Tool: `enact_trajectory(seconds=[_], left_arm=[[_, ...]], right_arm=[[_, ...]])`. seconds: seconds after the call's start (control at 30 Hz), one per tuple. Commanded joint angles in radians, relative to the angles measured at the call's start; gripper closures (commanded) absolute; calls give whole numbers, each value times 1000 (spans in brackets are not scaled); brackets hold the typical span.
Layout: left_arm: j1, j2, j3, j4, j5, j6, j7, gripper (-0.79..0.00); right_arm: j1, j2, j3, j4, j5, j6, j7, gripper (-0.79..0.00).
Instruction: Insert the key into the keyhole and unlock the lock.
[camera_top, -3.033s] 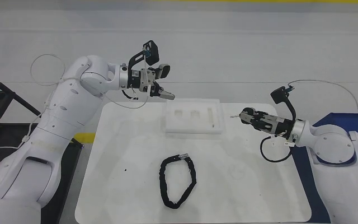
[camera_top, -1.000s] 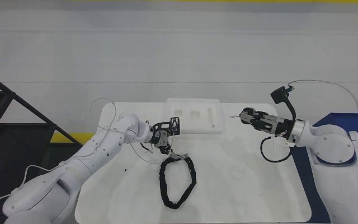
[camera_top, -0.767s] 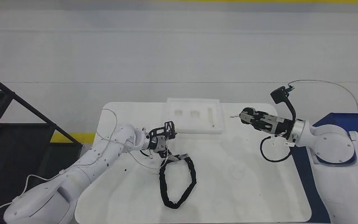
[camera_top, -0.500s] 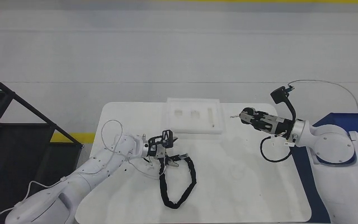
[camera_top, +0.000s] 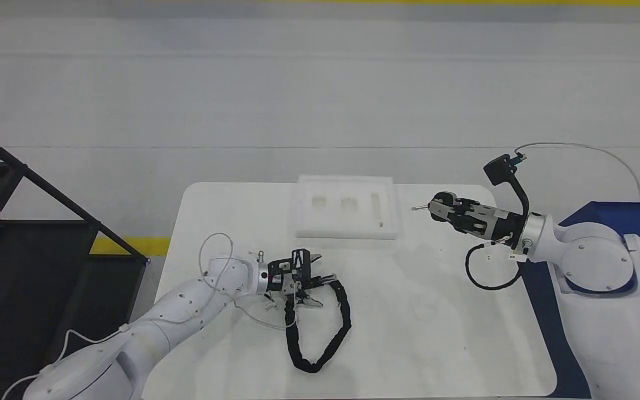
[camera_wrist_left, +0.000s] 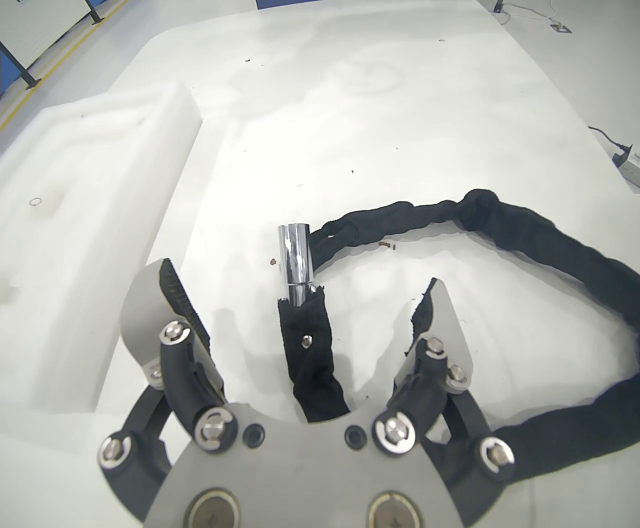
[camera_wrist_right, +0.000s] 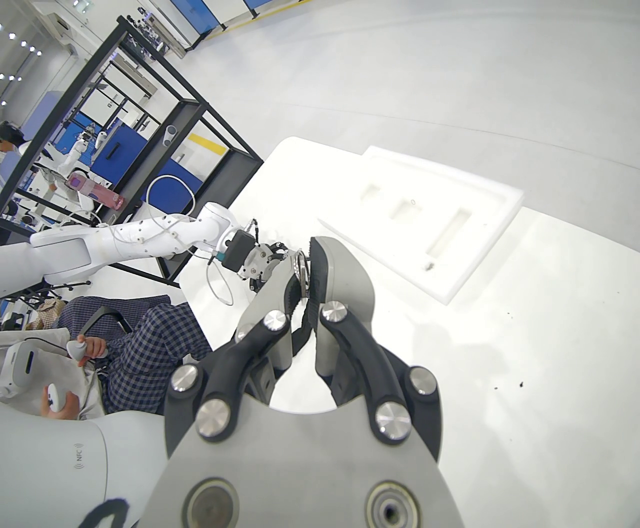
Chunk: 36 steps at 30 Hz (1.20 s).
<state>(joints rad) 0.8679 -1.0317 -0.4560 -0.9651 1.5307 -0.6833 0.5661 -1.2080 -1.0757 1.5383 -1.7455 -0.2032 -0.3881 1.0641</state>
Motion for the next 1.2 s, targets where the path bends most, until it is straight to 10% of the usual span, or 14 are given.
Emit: enact_trajectory(seconds=[0.0,0.17,0.3,0.87,1.17], left_arm=[[1,-7,2,3,1,10,0,-785],[3,-26,4,24,4,31,6,-785],[5,-36,3,48,9,39,26,-502],[7,-66,-4,97,45,30,20,0],[-15,-68,-39,106,10,-43,68,0]], right_arm=[[0,0,0,0,0,0,0,0],[0,0,0,0,0,0,0,0],[0,0,0,0,0,0,0,0],[0,0,0,0,0,0,0,0],[0,0,0,0,0,0,0,0]])
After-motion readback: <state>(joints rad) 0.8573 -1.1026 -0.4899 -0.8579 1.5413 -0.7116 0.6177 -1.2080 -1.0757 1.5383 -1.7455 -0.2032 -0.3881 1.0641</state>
